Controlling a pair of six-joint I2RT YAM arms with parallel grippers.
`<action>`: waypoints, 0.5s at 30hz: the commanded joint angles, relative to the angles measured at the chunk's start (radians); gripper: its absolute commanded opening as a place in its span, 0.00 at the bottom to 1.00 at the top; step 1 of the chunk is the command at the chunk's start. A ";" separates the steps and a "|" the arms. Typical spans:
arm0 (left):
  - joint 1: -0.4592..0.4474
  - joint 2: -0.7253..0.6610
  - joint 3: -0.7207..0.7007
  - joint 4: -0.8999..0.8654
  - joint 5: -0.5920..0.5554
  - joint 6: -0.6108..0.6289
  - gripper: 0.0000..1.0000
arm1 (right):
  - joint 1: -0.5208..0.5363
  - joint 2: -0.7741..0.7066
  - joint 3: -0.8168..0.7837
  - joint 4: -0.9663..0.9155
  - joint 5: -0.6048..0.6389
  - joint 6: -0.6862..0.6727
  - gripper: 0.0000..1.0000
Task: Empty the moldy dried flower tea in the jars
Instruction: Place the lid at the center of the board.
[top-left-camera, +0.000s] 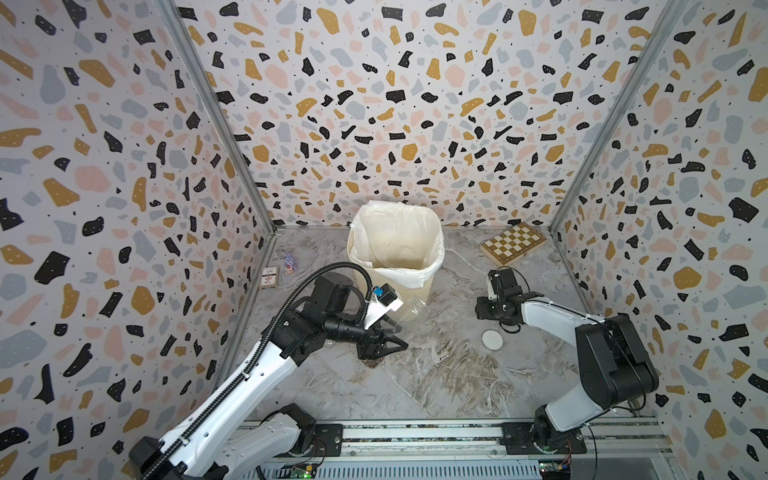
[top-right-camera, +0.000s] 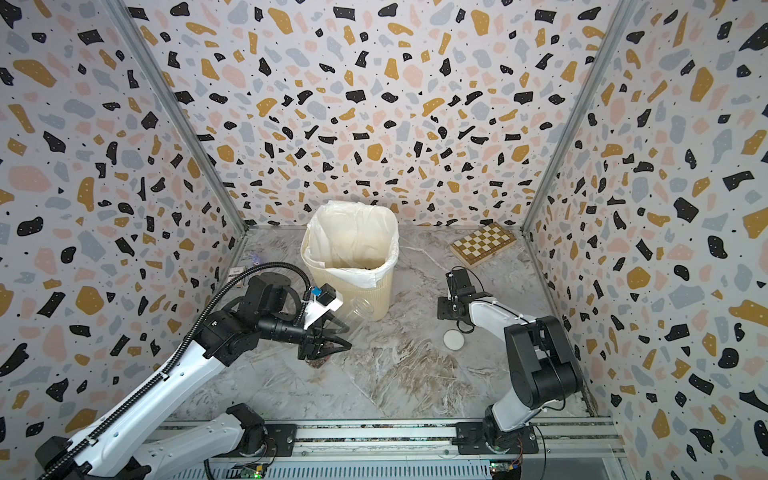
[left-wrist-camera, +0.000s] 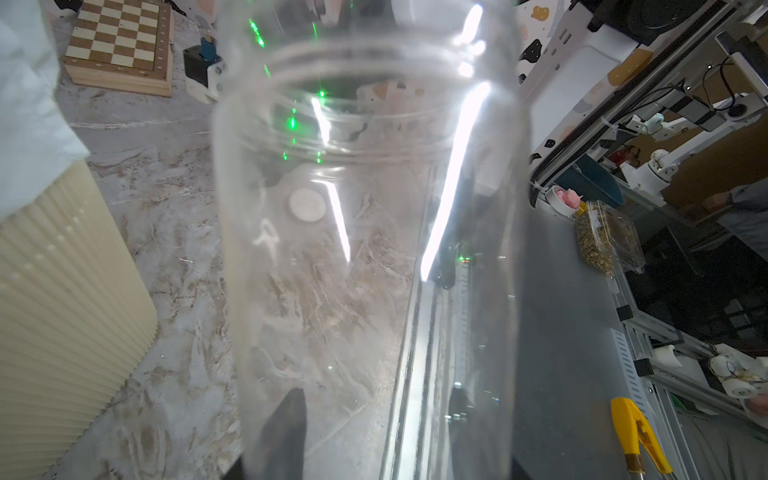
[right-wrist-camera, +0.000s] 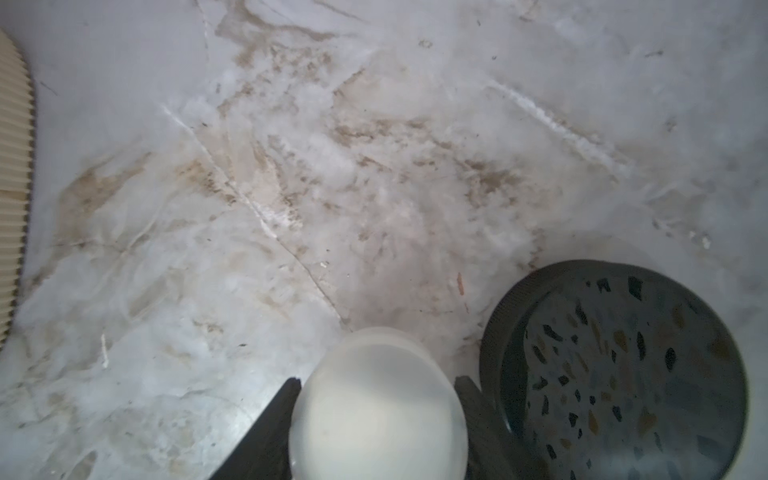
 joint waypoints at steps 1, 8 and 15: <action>0.010 0.003 -0.009 0.055 0.023 -0.010 0.37 | 0.003 0.011 -0.010 0.027 0.026 0.023 0.42; 0.023 0.022 0.024 0.028 0.034 0.004 0.37 | 0.005 0.050 -0.005 0.010 -0.001 0.008 0.56; 0.025 0.036 0.069 0.000 0.034 0.000 0.37 | -0.061 -0.050 0.001 -0.037 -0.161 -0.022 0.73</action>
